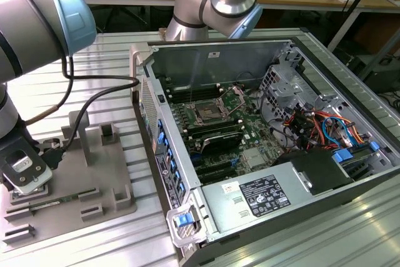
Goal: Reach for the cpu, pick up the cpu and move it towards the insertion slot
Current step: 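Pick up the cpu and move it towards the insertion slot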
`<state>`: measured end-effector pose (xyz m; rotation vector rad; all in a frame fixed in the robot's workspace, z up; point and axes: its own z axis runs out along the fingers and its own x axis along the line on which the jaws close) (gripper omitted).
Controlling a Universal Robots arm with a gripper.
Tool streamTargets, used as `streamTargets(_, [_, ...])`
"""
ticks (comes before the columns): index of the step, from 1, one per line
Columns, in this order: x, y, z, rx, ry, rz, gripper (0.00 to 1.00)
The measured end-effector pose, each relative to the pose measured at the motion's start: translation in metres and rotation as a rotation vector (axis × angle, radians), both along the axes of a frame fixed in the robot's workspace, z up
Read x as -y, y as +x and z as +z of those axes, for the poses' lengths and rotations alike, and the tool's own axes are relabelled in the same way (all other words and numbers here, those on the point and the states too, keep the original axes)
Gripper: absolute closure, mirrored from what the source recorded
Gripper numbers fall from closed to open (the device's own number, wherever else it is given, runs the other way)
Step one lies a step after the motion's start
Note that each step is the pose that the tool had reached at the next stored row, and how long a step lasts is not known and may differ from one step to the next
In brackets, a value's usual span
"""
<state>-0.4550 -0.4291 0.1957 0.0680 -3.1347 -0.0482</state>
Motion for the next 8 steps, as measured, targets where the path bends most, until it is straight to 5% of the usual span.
streamTargets(8, [0.0,0.0,0.0035,-0.0001,-0.0001,0.0,0.45])
